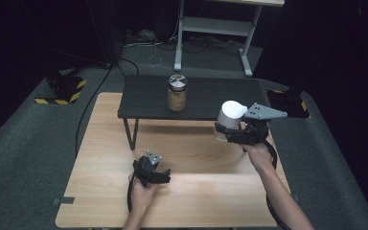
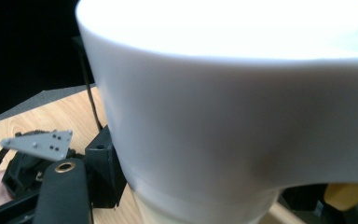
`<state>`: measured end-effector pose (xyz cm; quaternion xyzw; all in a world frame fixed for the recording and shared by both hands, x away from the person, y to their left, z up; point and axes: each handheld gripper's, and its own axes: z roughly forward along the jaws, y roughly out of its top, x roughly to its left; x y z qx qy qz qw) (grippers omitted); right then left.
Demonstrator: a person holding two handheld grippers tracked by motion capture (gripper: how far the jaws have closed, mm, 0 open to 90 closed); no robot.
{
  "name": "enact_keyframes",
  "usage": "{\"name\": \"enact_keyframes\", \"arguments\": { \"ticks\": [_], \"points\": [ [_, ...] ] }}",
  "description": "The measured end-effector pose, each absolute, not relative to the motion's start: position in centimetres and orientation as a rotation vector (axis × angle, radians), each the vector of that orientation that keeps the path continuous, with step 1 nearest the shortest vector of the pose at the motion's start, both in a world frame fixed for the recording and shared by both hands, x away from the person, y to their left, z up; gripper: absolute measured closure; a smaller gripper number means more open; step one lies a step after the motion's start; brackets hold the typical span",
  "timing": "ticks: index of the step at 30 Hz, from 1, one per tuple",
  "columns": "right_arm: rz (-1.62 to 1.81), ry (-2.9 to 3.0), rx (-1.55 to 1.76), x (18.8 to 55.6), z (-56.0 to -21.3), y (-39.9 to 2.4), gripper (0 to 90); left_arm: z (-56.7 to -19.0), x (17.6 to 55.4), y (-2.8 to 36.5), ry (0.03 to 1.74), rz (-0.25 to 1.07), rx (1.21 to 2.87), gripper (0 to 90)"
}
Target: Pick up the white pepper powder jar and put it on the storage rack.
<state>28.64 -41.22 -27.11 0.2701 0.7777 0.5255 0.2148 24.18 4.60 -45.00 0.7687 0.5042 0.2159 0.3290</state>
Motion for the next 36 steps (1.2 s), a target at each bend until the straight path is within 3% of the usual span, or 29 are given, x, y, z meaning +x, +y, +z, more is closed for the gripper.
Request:
{"name": "enact_keyframes", "arguments": {
  "ticks": [14,36],
  "points": [
    [1.404,2.118,0.803,30.6,-24.5,-39.9,30.5,-45.0,24.2,4.6,1.321,0.563,2.01,5.2],
    [1.326,2.062,0.991,34.5,-24.4,-37.1,30.4,-45.0,24.1,4.6,1.324,0.562,2.003,5.3]
  ]
}}
